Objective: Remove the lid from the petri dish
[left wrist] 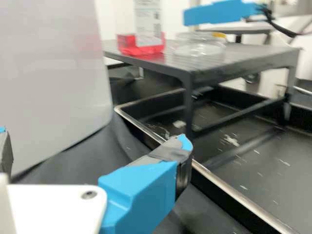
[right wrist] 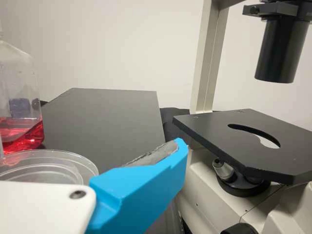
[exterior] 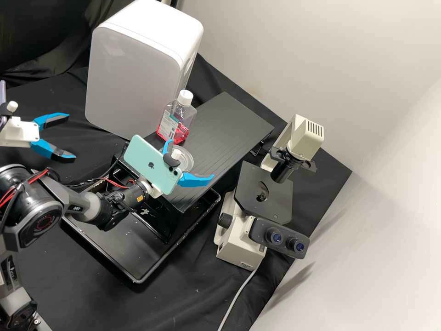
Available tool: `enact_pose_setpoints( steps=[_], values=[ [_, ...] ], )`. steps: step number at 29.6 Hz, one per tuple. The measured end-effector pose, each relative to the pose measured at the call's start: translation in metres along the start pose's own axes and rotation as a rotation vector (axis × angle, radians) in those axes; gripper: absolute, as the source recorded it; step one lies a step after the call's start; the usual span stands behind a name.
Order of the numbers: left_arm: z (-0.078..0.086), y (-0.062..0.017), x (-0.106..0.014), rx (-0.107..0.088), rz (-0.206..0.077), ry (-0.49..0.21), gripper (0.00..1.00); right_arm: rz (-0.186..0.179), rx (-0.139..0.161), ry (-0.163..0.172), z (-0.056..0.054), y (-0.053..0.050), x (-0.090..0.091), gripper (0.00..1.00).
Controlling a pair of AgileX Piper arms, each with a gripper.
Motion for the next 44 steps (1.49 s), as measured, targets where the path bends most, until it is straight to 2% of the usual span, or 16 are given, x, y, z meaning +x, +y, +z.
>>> enact_pose_setpoints(
  steps=[3, 8, 20, 44],
  values=[
    [0.006, -0.0062, -0.002, 0.008, -0.027, -0.024, 1.00, 0.000, 0.000, 0.000, 0.000, 0.000, 0.000, 1.00],
    [0.015, -0.0133, -0.002, 0.018, -0.054, -0.056, 1.00, 0.000, 0.000, 0.000, 0.000, 0.000, 0.000, 1.00],
    [0.022, -0.0220, -0.003, 0.015, -0.084, -0.051, 1.00, 0.000, 0.000, 0.000, 0.000, 0.000, 0.000, 1.00],
    [0.021, -0.0191, -0.007, 0.010, -0.073, -0.051, 1.00, 0.000, 0.000, 0.000, 0.000, 0.000, 0.000, 1.00]
  ],
)
